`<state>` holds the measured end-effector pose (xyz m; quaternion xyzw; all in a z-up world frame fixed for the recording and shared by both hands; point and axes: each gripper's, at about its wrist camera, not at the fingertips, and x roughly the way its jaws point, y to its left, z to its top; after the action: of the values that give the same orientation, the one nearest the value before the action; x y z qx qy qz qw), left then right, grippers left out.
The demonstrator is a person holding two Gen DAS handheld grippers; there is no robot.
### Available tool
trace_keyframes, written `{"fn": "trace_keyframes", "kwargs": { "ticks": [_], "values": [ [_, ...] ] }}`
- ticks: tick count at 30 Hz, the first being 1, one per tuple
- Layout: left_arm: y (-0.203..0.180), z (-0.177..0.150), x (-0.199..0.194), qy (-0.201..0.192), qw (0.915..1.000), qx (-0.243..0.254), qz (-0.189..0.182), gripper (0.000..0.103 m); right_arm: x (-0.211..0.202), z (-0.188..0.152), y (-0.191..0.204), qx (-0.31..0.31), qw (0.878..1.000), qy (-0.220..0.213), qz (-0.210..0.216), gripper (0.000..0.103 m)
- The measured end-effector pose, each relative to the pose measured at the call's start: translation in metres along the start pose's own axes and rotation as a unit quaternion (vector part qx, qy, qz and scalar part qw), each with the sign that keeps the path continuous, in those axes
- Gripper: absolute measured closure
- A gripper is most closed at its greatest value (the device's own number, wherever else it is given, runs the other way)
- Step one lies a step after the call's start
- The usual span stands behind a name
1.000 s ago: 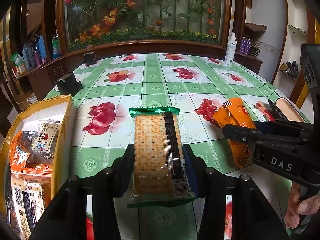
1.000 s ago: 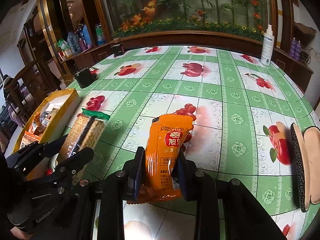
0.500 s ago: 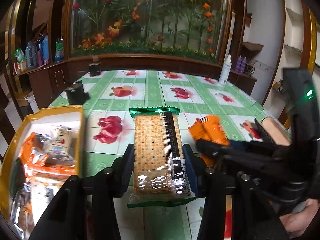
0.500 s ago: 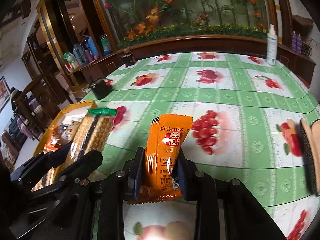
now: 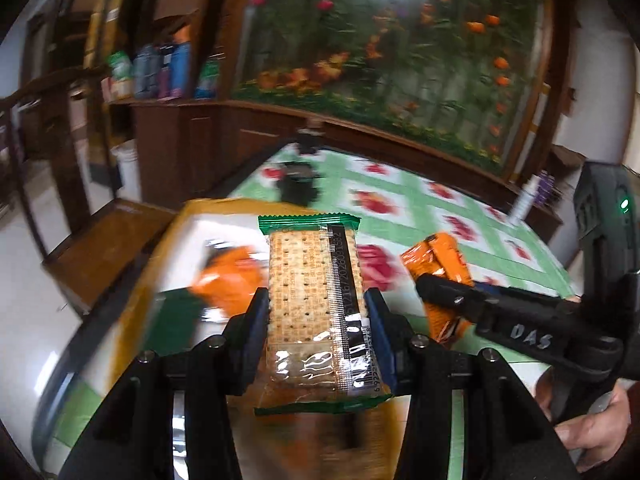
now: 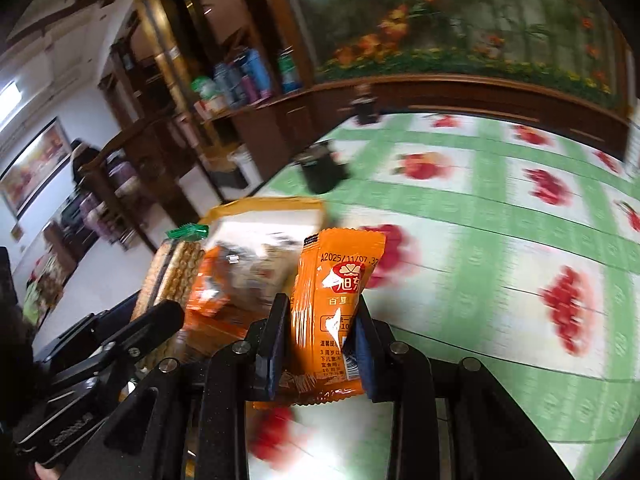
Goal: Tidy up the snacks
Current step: 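Carry the cracker pack and the orange bag over the yellow lid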
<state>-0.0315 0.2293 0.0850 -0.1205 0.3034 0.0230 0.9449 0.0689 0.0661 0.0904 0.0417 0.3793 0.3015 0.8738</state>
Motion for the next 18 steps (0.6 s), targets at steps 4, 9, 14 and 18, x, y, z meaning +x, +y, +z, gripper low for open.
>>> {"fn": "trace_keyframes", "kwargs": {
  "ticks": [4,9,14,18],
  "values": [
    [0.034,-0.007,0.008,0.018,0.9992,-0.024,0.027,0.056,0.04,0.014,0.028,-0.017,0.999,0.033,0.022,0.07],
    [0.051,-0.017,0.014,0.03,0.9983,-0.033,0.037,0.056,0.09,0.031,0.044,-0.014,0.995,0.083,0.044,0.07],
    [0.055,-0.021,0.02,0.031,0.9981,-0.031,0.042,0.056,0.123,0.044,0.058,-0.027,0.993,0.111,0.031,0.07],
    [0.06,-0.021,0.021,0.033,0.9981,-0.042,0.032,0.056,0.138,0.048,0.067,-0.041,0.992,0.121,0.022,0.07]
  ]
}}
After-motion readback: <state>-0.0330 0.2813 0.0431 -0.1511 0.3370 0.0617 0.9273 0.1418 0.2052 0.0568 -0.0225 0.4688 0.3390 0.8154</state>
